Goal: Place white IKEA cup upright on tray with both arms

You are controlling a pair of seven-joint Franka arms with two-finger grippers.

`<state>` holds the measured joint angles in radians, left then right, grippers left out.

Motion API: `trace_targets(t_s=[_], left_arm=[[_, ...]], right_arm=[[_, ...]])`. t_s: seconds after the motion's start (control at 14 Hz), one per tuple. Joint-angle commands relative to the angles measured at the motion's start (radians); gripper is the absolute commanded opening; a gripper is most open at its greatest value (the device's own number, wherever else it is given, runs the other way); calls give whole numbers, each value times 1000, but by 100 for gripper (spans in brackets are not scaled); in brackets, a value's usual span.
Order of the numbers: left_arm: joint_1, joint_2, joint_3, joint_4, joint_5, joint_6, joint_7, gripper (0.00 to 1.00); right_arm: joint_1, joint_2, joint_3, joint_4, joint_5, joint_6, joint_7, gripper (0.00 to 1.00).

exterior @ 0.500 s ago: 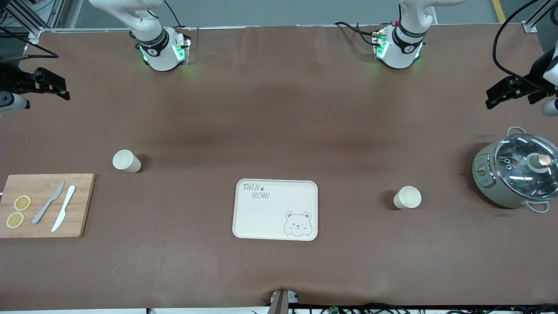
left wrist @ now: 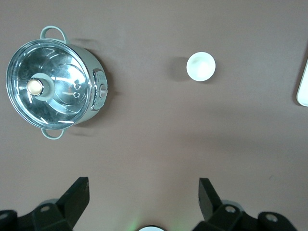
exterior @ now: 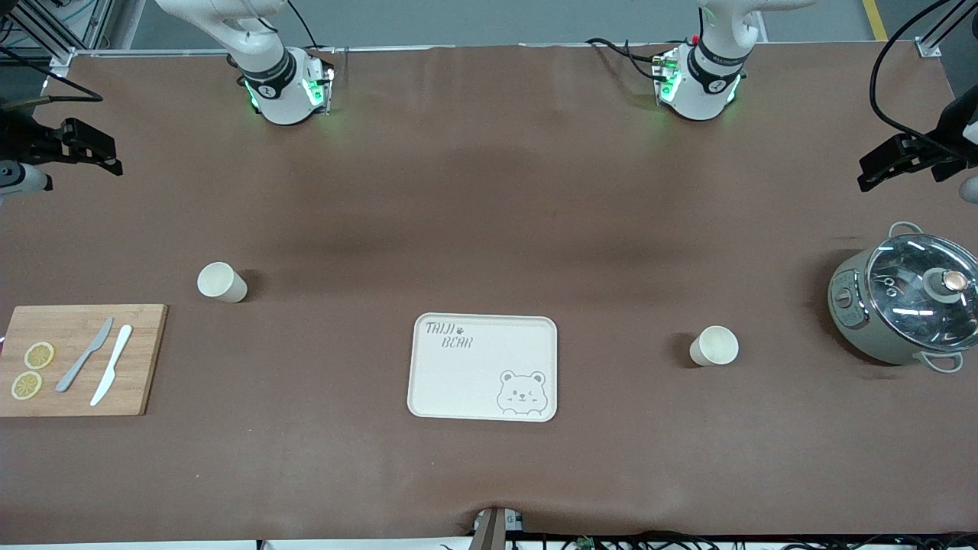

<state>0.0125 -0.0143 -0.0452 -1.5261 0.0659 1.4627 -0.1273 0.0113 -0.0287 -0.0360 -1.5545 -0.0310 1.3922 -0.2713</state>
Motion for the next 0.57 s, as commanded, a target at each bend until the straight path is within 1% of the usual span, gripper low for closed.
trace_targets(t_s=[0.0, 0.21, 0.36, 0.5], left_arm=[[3, 56, -4, 27, 29, -9, -11, 100], [3, 103, -4, 9, 29, 45, -12, 100], [4, 106, -2, -32, 31, 102, -31, 100], [9, 114, -4, -42, 31, 137, -83, 100]], right_arm=[[-10, 13, 5, 25, 16, -12, 7, 100], [-4, 23, 5, 21, 16, -21, 7, 100], [-8, 24, 5, 16, 14, -35, 4, 100], [-11, 24, 4, 16, 14, -44, 4, 100]])
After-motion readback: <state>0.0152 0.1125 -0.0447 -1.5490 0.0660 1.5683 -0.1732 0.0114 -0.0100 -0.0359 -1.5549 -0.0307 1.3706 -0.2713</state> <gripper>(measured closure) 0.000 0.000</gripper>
